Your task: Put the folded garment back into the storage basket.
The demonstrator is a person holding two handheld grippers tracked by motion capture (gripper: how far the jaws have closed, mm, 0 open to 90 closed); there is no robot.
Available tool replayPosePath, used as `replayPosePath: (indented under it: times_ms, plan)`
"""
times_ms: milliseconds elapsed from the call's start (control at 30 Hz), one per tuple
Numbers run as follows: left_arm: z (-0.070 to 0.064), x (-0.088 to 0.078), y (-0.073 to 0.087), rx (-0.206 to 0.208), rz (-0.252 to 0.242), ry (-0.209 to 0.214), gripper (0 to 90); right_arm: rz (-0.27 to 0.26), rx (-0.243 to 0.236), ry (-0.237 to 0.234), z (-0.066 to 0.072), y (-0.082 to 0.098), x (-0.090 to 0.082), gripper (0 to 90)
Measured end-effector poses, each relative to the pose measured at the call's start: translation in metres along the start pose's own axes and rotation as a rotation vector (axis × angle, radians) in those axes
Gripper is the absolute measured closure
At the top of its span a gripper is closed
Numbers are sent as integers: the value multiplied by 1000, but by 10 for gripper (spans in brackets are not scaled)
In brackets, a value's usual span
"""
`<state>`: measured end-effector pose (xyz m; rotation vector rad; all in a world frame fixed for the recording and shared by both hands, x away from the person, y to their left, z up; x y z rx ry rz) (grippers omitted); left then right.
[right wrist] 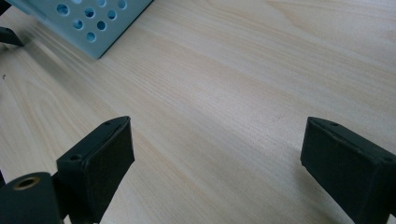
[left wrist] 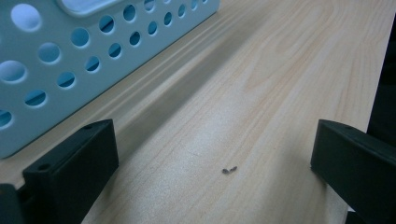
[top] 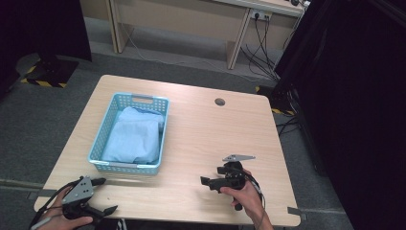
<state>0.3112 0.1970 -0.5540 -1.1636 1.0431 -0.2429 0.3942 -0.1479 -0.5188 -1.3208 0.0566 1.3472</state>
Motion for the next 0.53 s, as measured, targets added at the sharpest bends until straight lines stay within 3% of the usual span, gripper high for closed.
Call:
replayPosePath:
  times_ms: [533]
  plan:
    - [0,0,0,-1,1,1,1,0,3,2,-3,6,-3,99]
Point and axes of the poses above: each handheld gripper's, and its own axes: x roughly forward along the jaws, y roughly out of its underside, z roughly to its left, the point moved 9 cm from there along x, roughly forward along the jaws, and after that the axes turned 3 degrees about -y, right-handed, at the moved point
